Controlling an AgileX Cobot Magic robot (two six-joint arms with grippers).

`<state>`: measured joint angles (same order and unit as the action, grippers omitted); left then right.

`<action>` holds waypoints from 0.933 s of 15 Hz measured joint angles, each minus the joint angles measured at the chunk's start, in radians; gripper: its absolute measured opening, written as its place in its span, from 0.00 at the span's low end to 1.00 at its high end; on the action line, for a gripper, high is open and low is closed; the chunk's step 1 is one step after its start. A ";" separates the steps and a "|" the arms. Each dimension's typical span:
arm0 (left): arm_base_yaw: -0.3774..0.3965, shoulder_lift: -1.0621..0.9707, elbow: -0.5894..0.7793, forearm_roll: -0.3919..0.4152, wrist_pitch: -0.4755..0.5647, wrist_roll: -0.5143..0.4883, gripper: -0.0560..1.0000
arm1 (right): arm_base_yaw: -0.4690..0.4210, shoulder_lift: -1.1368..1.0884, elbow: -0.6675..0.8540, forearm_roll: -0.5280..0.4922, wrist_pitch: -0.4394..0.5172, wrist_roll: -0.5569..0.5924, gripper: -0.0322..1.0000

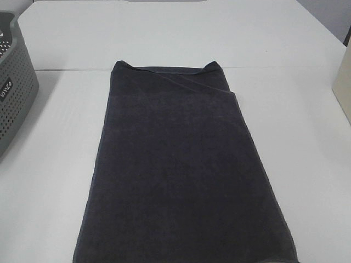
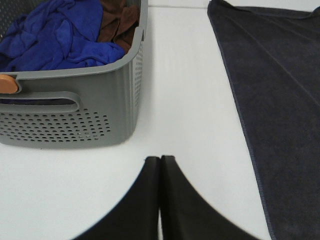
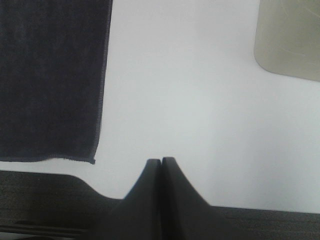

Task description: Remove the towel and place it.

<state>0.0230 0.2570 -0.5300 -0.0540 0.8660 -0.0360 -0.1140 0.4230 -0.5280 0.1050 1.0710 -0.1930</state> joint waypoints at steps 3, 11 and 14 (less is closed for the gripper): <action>0.000 -0.139 0.012 0.018 0.002 0.000 0.05 | 0.003 -0.145 0.065 0.000 0.036 0.004 0.04; 0.000 -0.186 -0.008 0.116 0.144 -0.045 0.05 | 0.004 -0.426 0.059 0.078 0.072 0.004 0.04; 0.000 -0.252 -0.008 0.139 0.105 -0.062 0.05 | 0.038 -0.428 0.068 0.077 0.055 0.004 0.04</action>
<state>0.0230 0.0050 -0.5380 0.0850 0.9710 -0.0980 -0.0760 -0.0050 -0.4600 0.1820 1.1260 -0.1890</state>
